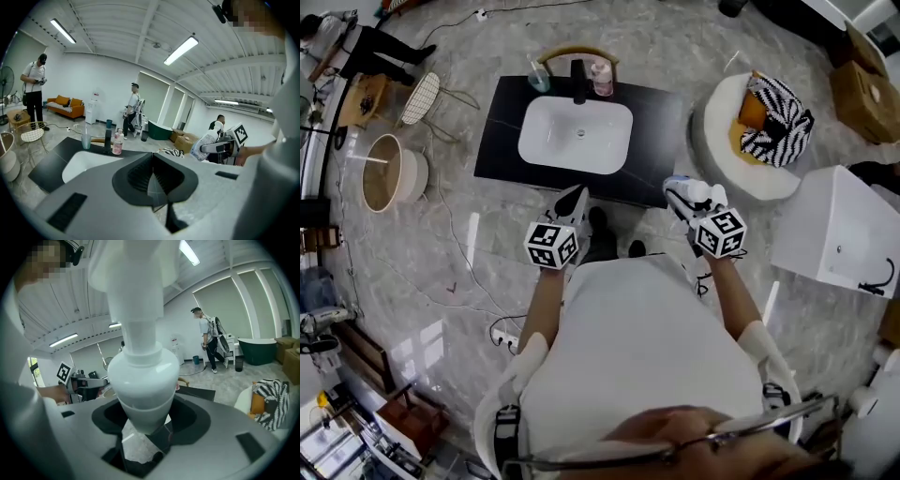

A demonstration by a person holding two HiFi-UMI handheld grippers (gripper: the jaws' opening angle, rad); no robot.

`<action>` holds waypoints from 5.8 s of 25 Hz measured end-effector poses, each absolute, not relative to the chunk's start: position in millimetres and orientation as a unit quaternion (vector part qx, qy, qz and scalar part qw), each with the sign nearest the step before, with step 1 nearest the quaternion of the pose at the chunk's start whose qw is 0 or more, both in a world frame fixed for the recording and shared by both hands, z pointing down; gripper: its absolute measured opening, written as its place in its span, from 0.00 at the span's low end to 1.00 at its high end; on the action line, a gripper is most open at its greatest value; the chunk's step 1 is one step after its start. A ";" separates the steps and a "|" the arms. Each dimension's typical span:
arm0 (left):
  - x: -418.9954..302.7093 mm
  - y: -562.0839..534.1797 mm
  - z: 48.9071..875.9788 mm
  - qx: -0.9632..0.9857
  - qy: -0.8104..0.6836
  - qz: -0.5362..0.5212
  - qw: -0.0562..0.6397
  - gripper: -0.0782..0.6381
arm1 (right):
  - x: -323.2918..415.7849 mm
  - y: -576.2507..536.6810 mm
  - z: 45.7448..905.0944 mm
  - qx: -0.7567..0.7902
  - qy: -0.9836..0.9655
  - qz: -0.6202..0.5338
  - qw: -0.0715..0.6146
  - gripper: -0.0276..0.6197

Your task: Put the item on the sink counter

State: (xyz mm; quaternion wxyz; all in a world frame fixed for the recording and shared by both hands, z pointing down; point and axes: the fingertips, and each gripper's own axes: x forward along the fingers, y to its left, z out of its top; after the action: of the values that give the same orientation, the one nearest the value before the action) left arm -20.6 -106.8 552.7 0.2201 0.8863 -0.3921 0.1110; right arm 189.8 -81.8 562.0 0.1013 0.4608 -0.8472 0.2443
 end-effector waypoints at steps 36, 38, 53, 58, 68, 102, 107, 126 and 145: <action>-56.7 -287.3 617.5 0.903 -0.314 0.145 0.255 0.12 | 176.5 -287.1 647.0 0.546 -0.769 0.263 0.203 0.43; -58.7 -292.8 619.1 0.898 -0.326 0.141 0.259 0.12 | 175.1 -297.9 658.2 0.539 -0.771 0.265 0.210 0.43; -29.7 -304.6 636.8 0.872 -0.373 0.161 0.274 0.12 | 199.9 -376.6 782.2 0.534 -0.751 0.290 0.260 0.43; -29.9 -300.2 649.7 0.857 -0.390 0.171 0.291 0.12 | 206.2 -388.0 823.3 0.534 -0.738 0.309 0.275 0.43; -28.4 -287.3 672.2 0.837 -0.410 0.176 0.318 0.12 | 212.8 -396.4 863.4 0.552 -0.721 0.290 0.303 0.43; -18.6 -241.4 617.9 0.863 -0.408 0.165 0.248 0.12 | 197.5 -302.4 746.5 0.536 -0.769 0.283 0.203 0.39; -31.7 -231.7 605.5 0.878 -0.387 0.148 0.238 0.12 | 176.2 -256.8 726.6 0.543 -0.766 0.276 0.206 0.34; -109.3 -174.7 588.2 0.927 -0.275 0.132 0.221 0.12 | 92.9 -134.0 607.8 0.654 -0.713 0.211 0.139 0.15; -62.3 -130.6 550.8 0.955 -0.185 0.121 0.195 0.12 | 117.3 -34.7 537.6 0.653 -0.727 0.171 0.126 0.06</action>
State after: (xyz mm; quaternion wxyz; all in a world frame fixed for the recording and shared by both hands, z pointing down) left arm -62.3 -130.6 550.8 0.1955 0.9555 -0.1847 0.1213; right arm 117.3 -34.7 537.6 0.1261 0.6526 -0.7274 0.1708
